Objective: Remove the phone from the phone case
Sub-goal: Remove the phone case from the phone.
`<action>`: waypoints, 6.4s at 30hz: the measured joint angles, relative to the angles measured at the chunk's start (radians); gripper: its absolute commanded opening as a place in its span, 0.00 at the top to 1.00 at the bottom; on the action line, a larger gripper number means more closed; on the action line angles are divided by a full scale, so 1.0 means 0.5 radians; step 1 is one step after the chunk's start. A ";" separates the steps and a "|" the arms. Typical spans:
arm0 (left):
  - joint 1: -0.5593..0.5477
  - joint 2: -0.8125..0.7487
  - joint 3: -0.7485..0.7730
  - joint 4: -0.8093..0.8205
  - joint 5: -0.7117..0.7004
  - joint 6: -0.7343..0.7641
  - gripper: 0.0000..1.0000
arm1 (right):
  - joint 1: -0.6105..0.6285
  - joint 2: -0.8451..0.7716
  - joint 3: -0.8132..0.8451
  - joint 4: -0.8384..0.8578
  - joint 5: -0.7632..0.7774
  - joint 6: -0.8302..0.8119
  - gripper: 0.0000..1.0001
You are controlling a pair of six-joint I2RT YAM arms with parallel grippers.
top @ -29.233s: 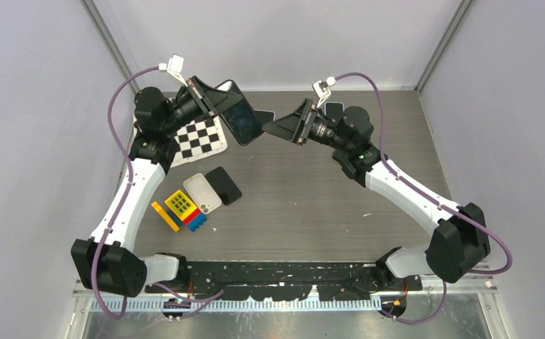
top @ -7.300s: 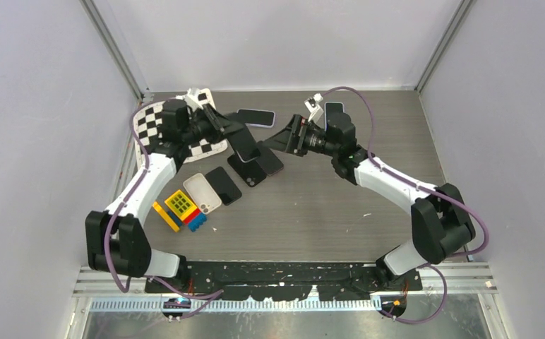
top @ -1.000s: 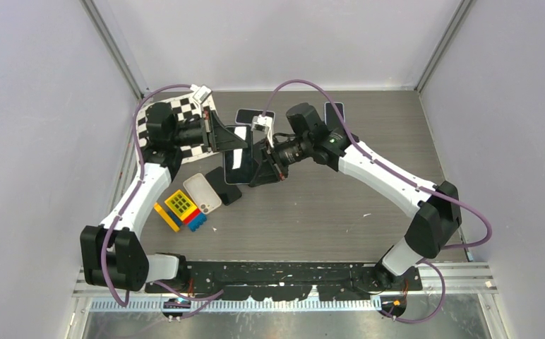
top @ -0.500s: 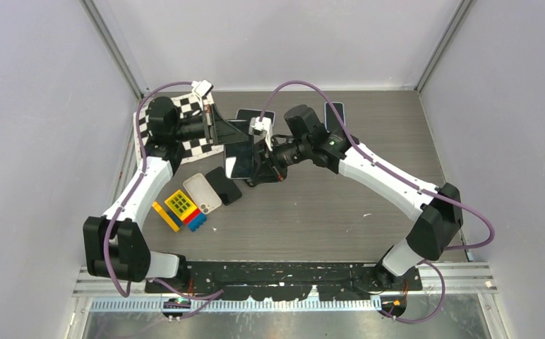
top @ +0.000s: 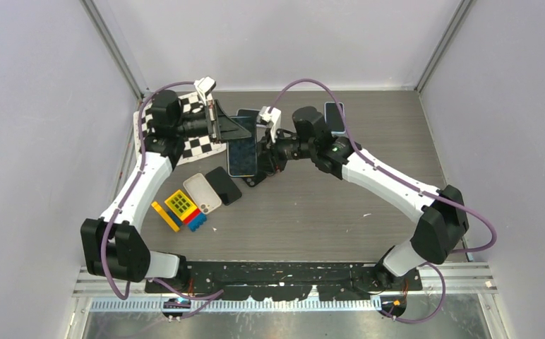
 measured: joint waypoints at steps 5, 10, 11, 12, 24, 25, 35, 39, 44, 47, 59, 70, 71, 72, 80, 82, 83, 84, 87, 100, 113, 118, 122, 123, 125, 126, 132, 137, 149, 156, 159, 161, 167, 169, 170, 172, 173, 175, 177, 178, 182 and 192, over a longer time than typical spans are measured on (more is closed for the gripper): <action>0.023 -0.005 0.000 -0.115 -0.031 0.157 1.00 | -0.130 -0.065 0.008 -0.025 -0.297 0.139 0.50; 0.038 -0.049 0.000 -0.160 -0.085 0.275 1.00 | -0.217 -0.077 0.071 -0.222 -0.562 0.125 0.41; 0.040 -0.060 0.000 -0.161 -0.097 0.288 1.00 | -0.217 -0.079 0.072 -0.251 -0.605 0.123 0.40; 0.040 -0.074 0.000 -0.160 -0.108 0.308 1.00 | -0.217 -0.079 0.074 -0.270 -0.644 0.121 0.40; 0.041 -0.120 -0.009 -0.156 -0.136 0.338 1.00 | -0.213 -0.051 0.074 0.143 -0.838 0.552 0.60; 0.047 -0.122 -0.011 -0.154 -0.136 0.338 1.00 | -0.213 -0.035 0.074 0.168 -0.839 0.575 0.64; 0.058 -0.127 -0.032 -0.153 -0.147 0.363 1.00 | -0.217 0.095 0.075 0.223 -0.826 0.653 0.97; 0.057 -0.135 -0.032 -0.156 -0.178 0.363 1.00 | -0.224 0.108 0.079 0.210 -0.824 0.682 0.99; 0.054 -0.108 -0.032 -0.173 -0.195 0.224 1.00 | -0.220 0.128 0.155 0.063 -0.844 0.577 0.99; 0.050 -0.082 -0.032 -0.171 -0.187 0.132 1.00 | -0.198 0.130 0.226 -0.093 -0.802 0.453 0.99; 0.060 0.064 -0.031 -0.167 -0.134 -0.040 1.00 | -0.017 0.105 0.348 -0.400 -0.442 -0.005 0.99; 0.059 0.074 -0.031 -0.182 -0.185 -0.058 1.00 | 0.124 0.063 0.304 -0.342 -0.163 -0.191 0.99; 0.059 0.074 -0.031 -0.182 -0.192 -0.058 1.00 | 0.128 0.050 0.273 -0.304 -0.136 -0.177 0.99; 0.059 0.074 -0.031 -0.182 -0.208 -0.058 1.00 | 0.131 0.036 0.240 -0.262 -0.102 -0.159 0.99; 0.106 0.074 -0.031 -0.169 -0.361 -0.056 1.00 | 0.145 -0.014 0.010 0.095 0.147 -0.061 0.99; 0.158 0.074 -0.031 -0.168 -0.385 -0.074 1.00 | 0.145 -0.015 -0.039 0.210 0.195 -0.043 0.99; 0.189 0.074 -0.031 -0.166 -0.400 -0.098 1.00 | 0.145 -0.015 -0.068 0.275 0.215 -0.031 0.99; 0.219 0.073 -0.031 -0.163 -0.412 -0.121 1.00 | 0.144 -0.015 -0.114 0.370 0.242 -0.002 0.99; 0.269 0.037 -0.029 -0.140 -0.385 -0.369 1.00 | 0.128 0.004 -0.260 0.400 0.322 0.064 0.99; 0.275 -0.114 -0.031 -0.089 -0.373 -0.508 1.00 | -0.108 -0.037 -0.417 0.636 -0.034 0.701 0.36; 0.276 -0.122 -0.040 0.000 -0.307 -0.509 1.00 | -0.121 -0.037 -0.350 1.518 -0.748 1.492 0.37; 0.280 -0.150 -0.048 0.018 -0.288 -0.515 1.00 | -0.121 0.052 -0.342 1.743 -0.773 1.706 0.50; 0.280 -0.176 -0.063 0.044 -0.263 -0.514 1.00 | -0.121 0.103 -0.342 1.824 -0.751 1.798 0.68; 0.280 -0.185 -0.068 0.053 -0.250 -0.513 1.00 | -0.121 0.106 -0.342 1.835 -0.744 1.814 0.80; 0.280 -0.198 -0.072 0.068 -0.234 -0.514 1.00 | -0.121 0.108 -0.342 1.847 -0.741 1.839 0.96; 0.280 -0.205 -0.072 0.095 -0.224 -0.513 1.00 | -0.121 0.110 -0.342 1.833 -0.735 1.860 0.98; 0.284 -0.211 -0.085 0.215 -0.217 -0.566 1.00 | -0.114 0.121 -0.304 1.690 -0.701 1.813 0.99; 0.285 -0.175 -0.117 0.336 -0.165 -0.770 1.00 | -0.057 0.017 -0.191 1.260 -0.627 1.416 0.99; 0.265 -0.111 -0.242 0.438 -0.031 -0.891 1.00 | 0.093 -0.052 -0.049 0.615 -0.449 0.710 0.99; 0.223 -0.048 -0.350 0.304 -0.101 -1.093 1.00 | 0.250 -0.072 0.011 0.327 -0.314 0.179 0.99; 0.158 -0.031 -0.394 0.234 -0.226 -1.228 1.00 | 0.339 -0.067 0.005 0.249 -0.198 0.024 0.99; 0.129 -0.027 -0.409 0.211 -0.274 -1.270 1.00 | 0.371 -0.067 -0.008 0.233 -0.143 -0.025 0.99; 0.127 -0.010 -0.413 0.203 -0.392 -1.307 1.00 | 0.386 -0.068 -0.067 0.311 0.014 -0.041 0.95; 0.147 0.008 -0.413 0.215 -0.415 -1.320 1.00 | 0.375 -0.075 -0.111 0.364 0.066 0.002 0.79; 0.159 0.019 -0.414 0.227 -0.426 -1.331 1.00 | 0.364 -0.082 -0.142 0.390 0.095 0.036 0.64; 0.182 0.036 -0.421 0.284 -0.465 -1.373 1.00 | 0.345 -0.096 -0.192 0.423 0.139 0.109 0.42; 0.192 0.040 -0.430 0.317 -0.483 -1.398 1.00 | 0.334 -0.109 -0.220 0.441 0.170 0.135 0.38; 0.208 0.050 -0.468 0.424 -0.538 -1.472 1.00 | 0.317 -0.135 -0.255 0.457 0.233 0.204 0.30; 0.218 0.073 -0.513 0.531 -0.589 -1.556 1.00 | 0.289 -0.160 -0.259 0.469 0.295 0.285 0.25; 0.219 0.089 -0.539 0.578 -0.614 -1.601 1.00 | 0.272 -0.175 -0.259 0.491 0.322 0.348 0.24; 0.218 0.146 -0.657 0.751 -0.715 -1.789 1.00 | 0.198 -0.208 -0.259 0.626 0.416 0.625 0.24; 0.201 0.156 -0.756 0.922 -1.061 -2.045 1.00 | -0.064 -0.027 -0.263 1.133 0.431 1.571 0.34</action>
